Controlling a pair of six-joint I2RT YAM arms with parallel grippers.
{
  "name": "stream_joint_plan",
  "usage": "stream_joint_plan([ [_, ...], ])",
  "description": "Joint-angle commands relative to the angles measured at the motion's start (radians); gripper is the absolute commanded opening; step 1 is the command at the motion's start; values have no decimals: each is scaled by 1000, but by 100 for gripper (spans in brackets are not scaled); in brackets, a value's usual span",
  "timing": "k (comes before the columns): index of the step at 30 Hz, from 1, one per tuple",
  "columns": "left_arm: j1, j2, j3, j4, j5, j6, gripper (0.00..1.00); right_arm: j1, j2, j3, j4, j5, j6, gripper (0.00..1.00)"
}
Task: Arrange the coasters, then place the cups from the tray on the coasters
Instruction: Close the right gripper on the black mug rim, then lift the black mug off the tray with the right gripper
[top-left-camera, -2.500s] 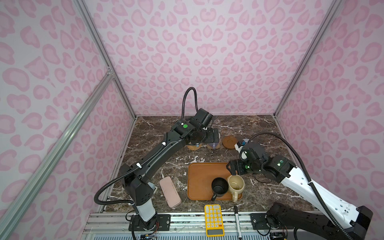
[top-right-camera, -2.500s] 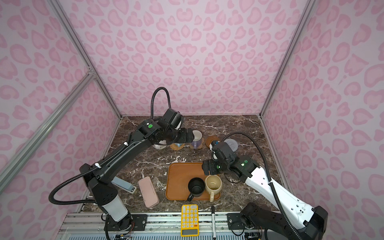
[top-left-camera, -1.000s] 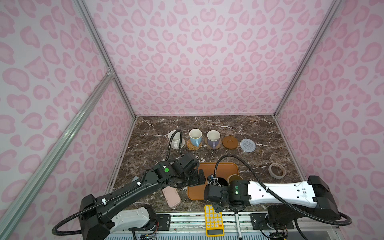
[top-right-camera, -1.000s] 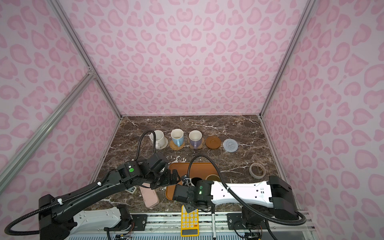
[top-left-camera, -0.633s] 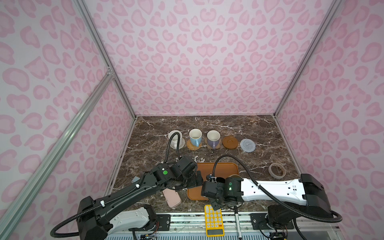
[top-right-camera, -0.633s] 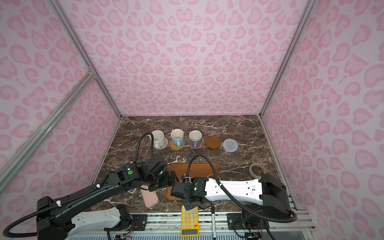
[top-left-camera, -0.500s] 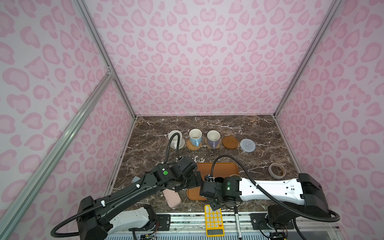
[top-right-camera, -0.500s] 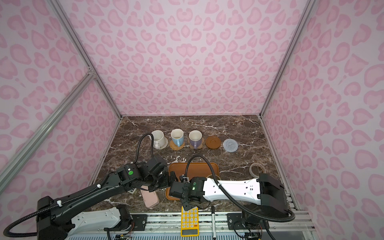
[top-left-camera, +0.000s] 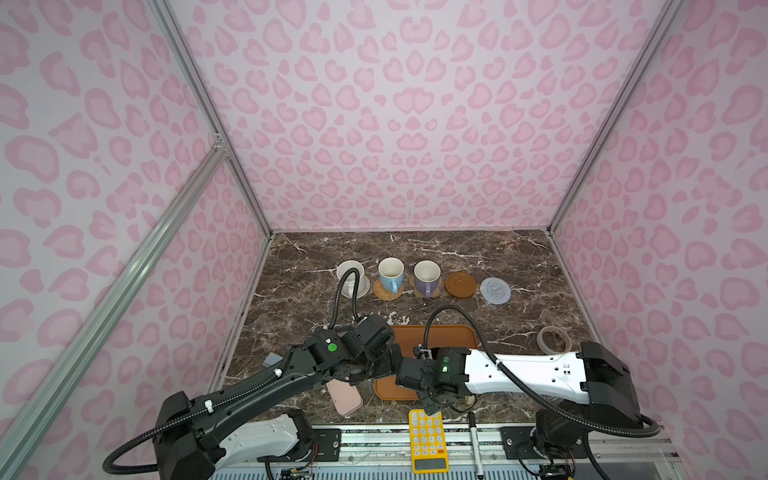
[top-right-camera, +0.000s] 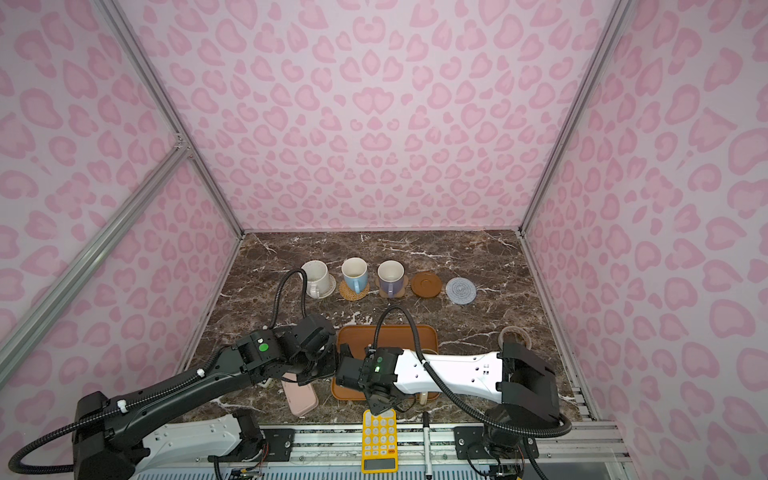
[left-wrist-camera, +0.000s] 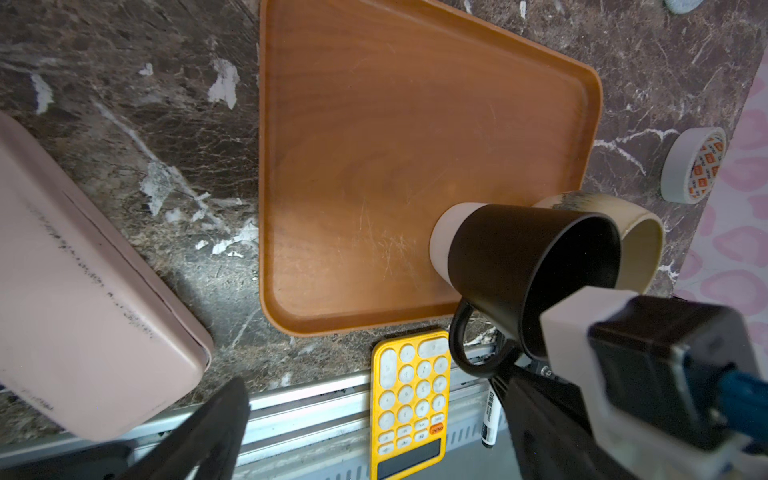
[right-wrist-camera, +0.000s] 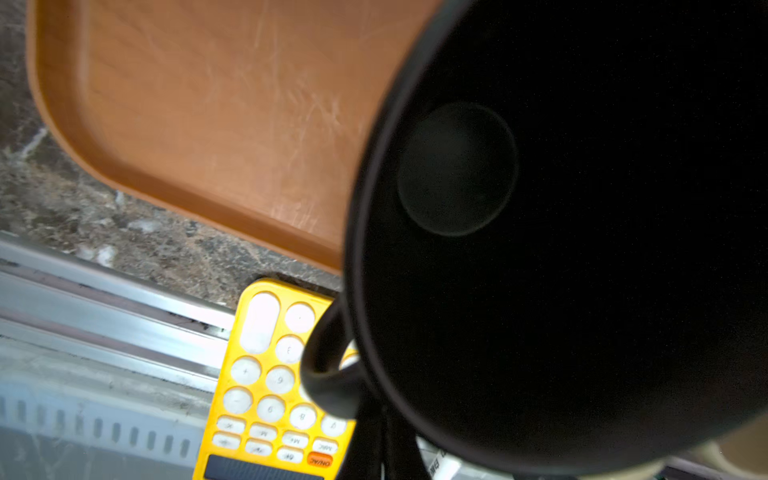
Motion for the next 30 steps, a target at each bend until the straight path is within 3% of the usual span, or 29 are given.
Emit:
stream_joint_plan([
  [1,0,5,-6,11,-15,-8,97,2,-6,-1,-29,27,10,13],
  [5,0,15,-6,12,-15,-6,98,3,-45,-3,26,16,-33,24],
  [8,0,7,-13,15,-14,-13,98,2,-73,5,53,21,-44,39],
  [15,0,-31,-31,6,-35,-40,97,-34,19,84,-26,19,-28,52],
  [23,-1,-49,-52,4,-43,-53,97,-71,43,97,-75,64,4,50],
  [30,0,-39,-53,11,-45,-50,97,-106,9,48,-63,68,28,39],
])
